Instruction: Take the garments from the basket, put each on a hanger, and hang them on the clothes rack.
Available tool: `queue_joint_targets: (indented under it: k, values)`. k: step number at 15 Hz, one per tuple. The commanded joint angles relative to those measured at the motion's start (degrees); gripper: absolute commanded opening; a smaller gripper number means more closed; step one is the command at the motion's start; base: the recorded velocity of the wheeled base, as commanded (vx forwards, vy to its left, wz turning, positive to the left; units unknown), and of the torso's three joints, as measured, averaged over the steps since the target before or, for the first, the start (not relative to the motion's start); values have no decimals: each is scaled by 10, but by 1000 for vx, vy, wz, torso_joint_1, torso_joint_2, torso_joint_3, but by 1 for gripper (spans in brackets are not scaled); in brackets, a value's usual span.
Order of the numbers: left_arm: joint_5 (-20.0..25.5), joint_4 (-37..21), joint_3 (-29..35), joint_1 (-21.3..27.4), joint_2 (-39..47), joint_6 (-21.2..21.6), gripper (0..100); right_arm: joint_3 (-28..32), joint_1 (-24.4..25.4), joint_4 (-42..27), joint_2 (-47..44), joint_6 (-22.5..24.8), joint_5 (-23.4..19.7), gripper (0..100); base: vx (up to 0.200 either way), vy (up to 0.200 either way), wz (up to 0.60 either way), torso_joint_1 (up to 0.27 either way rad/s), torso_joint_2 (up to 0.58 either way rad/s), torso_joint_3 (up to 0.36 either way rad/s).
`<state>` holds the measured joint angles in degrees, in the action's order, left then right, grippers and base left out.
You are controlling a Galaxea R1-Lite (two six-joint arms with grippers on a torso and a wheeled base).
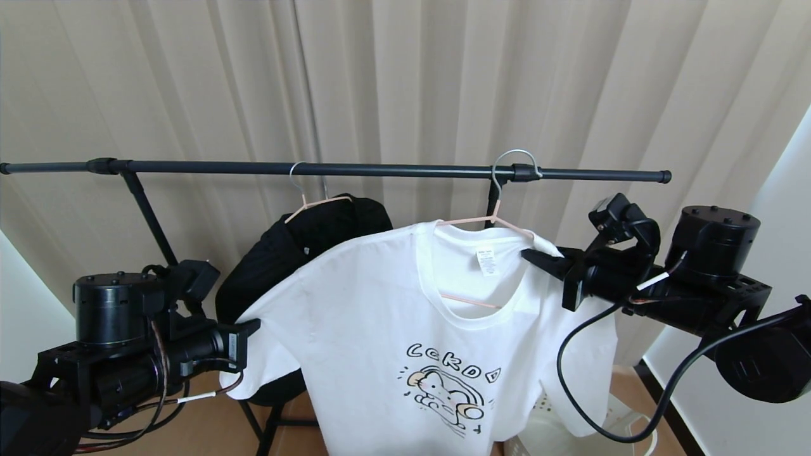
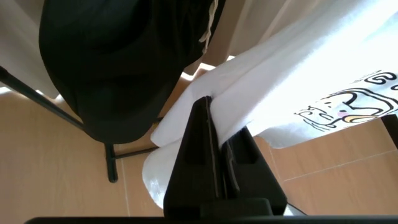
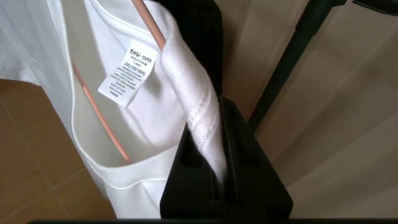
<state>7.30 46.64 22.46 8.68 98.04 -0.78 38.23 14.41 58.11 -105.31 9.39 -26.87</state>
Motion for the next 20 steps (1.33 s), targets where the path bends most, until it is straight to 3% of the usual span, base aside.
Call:
queue_joint_targets:
  k: [1, 10, 11, 18, 20]
  values:
    - [0, 0, -1, -8, 1, 0, 0, 0, 0, 1, 2, 0, 0, 0, 0, 0, 0, 0, 0, 0]
    - [0, 10, -14, -10, 14, 0, 0, 0, -3, 1, 5, -1, 0, 0, 0, 0, 0, 0, 0, 0]
    - [0, 10, -13, -10, 14, 0, 100, 0, -3, 1, 5, -1, 0, 0, 0, 0, 0, 0, 0, 0]
    - [22, 28, -7, -4, -5, 1, 100, -6, -3, 1, -1, 3, 1, 0, 0, 0, 0, 0, 0, 0]
    - [35, 24, 14, 20, -27, 0, 100, -9, -3, 1, -2, 5, 1, 0, 0, 0, 0, 0, 0, 0]
